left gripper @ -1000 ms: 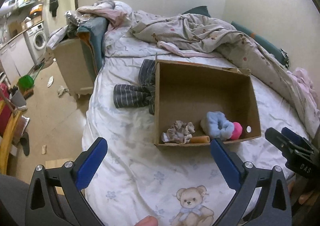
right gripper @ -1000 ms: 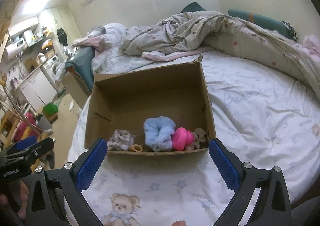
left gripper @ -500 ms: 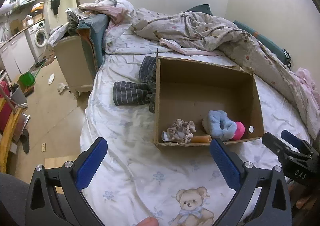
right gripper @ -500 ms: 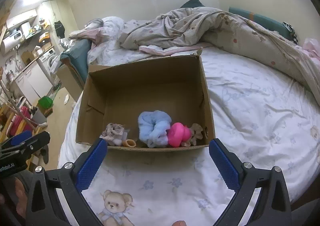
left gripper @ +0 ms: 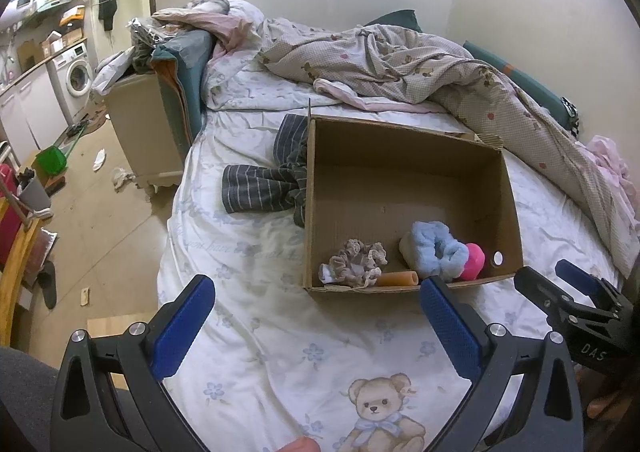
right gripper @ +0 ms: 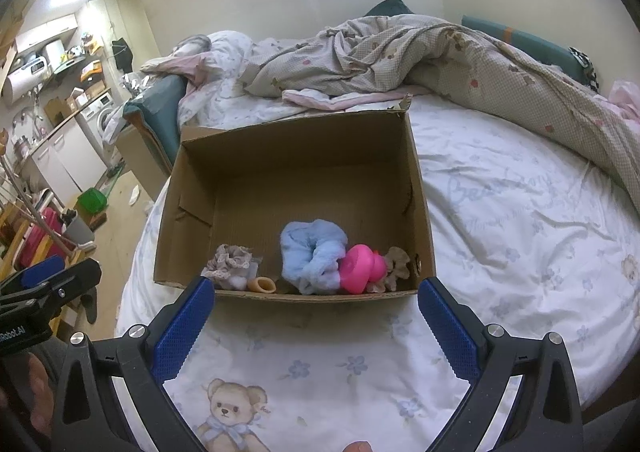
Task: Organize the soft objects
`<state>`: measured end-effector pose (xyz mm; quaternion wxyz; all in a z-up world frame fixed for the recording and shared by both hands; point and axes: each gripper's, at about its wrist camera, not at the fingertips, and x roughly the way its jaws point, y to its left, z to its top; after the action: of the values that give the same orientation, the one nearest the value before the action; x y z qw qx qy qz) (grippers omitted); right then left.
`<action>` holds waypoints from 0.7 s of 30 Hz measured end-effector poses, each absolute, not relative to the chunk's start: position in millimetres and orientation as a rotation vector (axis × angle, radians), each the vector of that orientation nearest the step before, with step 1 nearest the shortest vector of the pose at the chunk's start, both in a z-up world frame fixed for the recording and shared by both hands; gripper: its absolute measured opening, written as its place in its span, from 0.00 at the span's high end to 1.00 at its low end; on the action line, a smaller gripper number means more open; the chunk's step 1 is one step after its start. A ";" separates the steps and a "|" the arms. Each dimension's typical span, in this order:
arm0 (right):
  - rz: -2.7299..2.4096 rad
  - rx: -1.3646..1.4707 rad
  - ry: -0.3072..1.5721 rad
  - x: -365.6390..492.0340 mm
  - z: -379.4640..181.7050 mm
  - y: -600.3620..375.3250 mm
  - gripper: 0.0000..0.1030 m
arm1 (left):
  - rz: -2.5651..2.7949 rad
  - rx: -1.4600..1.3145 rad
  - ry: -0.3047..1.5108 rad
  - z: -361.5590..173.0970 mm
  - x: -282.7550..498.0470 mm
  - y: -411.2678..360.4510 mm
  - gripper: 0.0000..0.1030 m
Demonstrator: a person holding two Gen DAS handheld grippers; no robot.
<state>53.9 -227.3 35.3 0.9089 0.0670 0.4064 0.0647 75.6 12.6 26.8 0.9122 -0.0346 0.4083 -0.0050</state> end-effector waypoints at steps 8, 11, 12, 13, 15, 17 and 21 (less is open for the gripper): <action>0.136 0.141 0.832 53.6 36.6 -227.0 0.00 | -0.011 -0.074 0.841 27.0 75.4 12.6 0.01; 0.141 0.142 0.830 54.2 36.1 -227.0 0.00 | -0.013 -0.075 0.842 26.4 75.6 12.8 0.01; 0.140 0.141 0.831 54.0 36.0 -226.7 0.00 | -0.012 -0.073 0.843 26.5 75.5 13.5 0.01; 0.140 0.140 0.831 53.9 36.2 -226.9 0.00 | -0.011 -0.072 0.843 26.6 75.4 12.9 0.01; 0.140 0.142 0.831 53.7 36.2 -226.9 0.00 | -0.012 -0.074 0.842 27.0 75.4 12.6 0.01; 0.139 0.139 0.831 53.8 36.1 -227.0 0.00 | -0.012 -0.073 0.841 26.9 75.3 11.8 0.01; 0.139 0.141 0.831 53.7 36.2 -226.6 0.00 | -0.013 -0.076 0.847 26.7 75.9 11.6 0.01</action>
<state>53.7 -226.6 36.2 0.9102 0.0683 0.4030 0.0673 75.9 11.6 26.7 0.9109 -0.0367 0.4109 -0.0061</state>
